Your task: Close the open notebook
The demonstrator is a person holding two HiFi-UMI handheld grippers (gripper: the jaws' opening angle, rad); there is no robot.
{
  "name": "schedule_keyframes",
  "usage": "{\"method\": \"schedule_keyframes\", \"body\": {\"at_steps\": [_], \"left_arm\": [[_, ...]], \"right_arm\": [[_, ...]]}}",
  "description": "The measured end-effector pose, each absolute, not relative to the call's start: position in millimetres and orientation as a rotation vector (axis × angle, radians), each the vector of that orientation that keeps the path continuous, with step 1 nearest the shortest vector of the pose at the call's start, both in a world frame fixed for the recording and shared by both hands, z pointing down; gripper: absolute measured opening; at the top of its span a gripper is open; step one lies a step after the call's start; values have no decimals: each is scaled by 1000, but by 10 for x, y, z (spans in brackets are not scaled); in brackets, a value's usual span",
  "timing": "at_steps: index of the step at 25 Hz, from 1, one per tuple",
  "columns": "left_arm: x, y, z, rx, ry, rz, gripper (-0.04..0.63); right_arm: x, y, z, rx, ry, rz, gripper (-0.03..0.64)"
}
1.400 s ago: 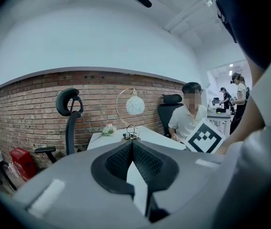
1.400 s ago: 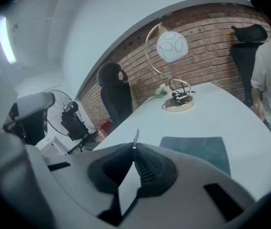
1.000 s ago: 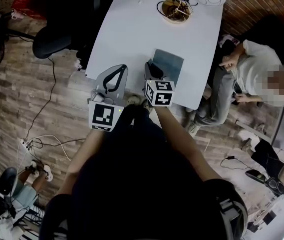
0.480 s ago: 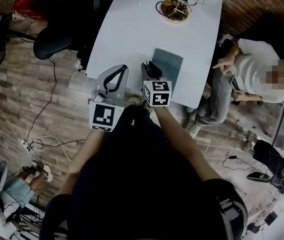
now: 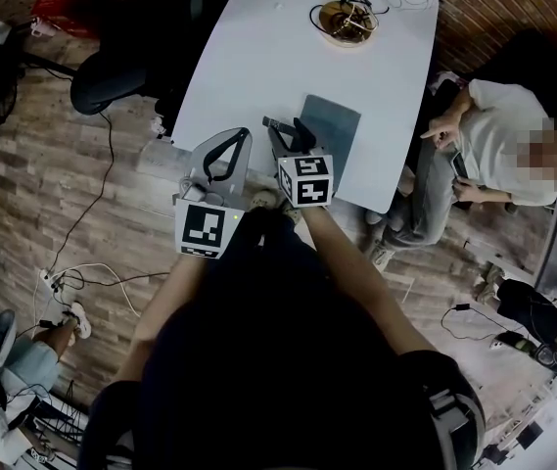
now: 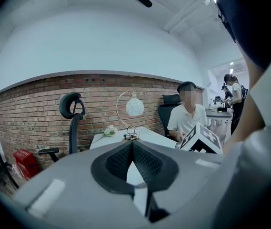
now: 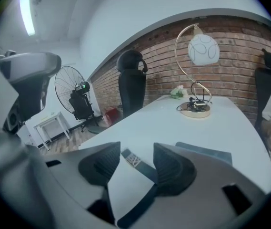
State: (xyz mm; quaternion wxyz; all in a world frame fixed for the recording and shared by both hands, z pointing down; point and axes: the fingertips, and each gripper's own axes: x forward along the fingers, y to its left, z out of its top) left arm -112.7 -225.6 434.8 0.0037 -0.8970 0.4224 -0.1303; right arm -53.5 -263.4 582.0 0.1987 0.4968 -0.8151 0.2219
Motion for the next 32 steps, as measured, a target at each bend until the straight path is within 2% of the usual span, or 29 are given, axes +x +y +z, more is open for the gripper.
{"method": "schedule_keyframes", "body": {"at_steps": [8, 9, 12, 14, 24, 32], "left_arm": [[-1004, -2192, 4291, -2814, 1292, -377, -6], [-970, -2187, 4278, -2816, 1281, -369, -6], [-835, -2181, 4230, -2831, 1237, -337, -6], [-714, -2174, 4183, -2842, 1201, -310, -6], [-150, -2264, 3331, -2815, 1106, -69, -6], [-88, -2261, 2389, -2747, 1147, 30, -6]], "right_arm": [[-404, -2573, 5501, 1468, -2318, 519, 189], [-344, -2563, 5435, 1498, -2317, 500, 174], [-111, -2519, 5188, 1611, -2307, 429, 50], [82, -2470, 4989, 1691, -2302, 393, 18], [1129, -2058, 3459, 2107, -2258, 37, 11], [1404, -1751, 2351, 2225, -2262, -259, 12]]}}
